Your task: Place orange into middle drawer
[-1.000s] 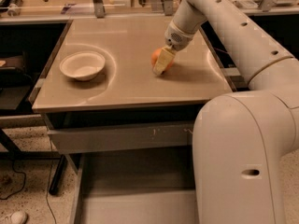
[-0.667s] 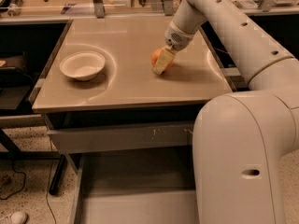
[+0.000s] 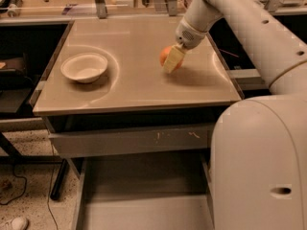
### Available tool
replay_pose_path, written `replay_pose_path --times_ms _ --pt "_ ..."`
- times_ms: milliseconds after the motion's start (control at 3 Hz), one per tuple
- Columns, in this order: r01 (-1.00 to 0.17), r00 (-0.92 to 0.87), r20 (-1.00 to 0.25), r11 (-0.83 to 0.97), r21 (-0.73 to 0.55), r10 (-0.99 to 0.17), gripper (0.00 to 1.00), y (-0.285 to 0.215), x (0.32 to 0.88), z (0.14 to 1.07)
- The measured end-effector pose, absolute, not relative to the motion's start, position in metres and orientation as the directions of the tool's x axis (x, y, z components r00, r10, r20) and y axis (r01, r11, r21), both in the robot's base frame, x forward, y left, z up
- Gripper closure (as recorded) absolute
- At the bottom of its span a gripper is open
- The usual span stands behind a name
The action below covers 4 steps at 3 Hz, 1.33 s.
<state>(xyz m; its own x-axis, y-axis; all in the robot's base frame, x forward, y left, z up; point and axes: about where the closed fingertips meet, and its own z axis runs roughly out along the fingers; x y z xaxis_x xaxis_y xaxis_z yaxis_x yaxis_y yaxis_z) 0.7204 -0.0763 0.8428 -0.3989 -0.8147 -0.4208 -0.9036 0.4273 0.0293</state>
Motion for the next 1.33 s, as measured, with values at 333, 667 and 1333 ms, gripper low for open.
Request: replay_pose_path --times_ms 333,667,1333 --pt "-0.880 -0.434 -0.431 0.476 0.013 -0.791 1.00 -0.096 0.696 0.860" --pt "-0.852 -0.485 -0.431 0.522 0.038 -0.761 1.00 -0.110 0.652 0.863" --pt "-0.835 -0.531 -0.428 0.537 0.120 -0.731 1.00 -0.113 0.589 0.855"
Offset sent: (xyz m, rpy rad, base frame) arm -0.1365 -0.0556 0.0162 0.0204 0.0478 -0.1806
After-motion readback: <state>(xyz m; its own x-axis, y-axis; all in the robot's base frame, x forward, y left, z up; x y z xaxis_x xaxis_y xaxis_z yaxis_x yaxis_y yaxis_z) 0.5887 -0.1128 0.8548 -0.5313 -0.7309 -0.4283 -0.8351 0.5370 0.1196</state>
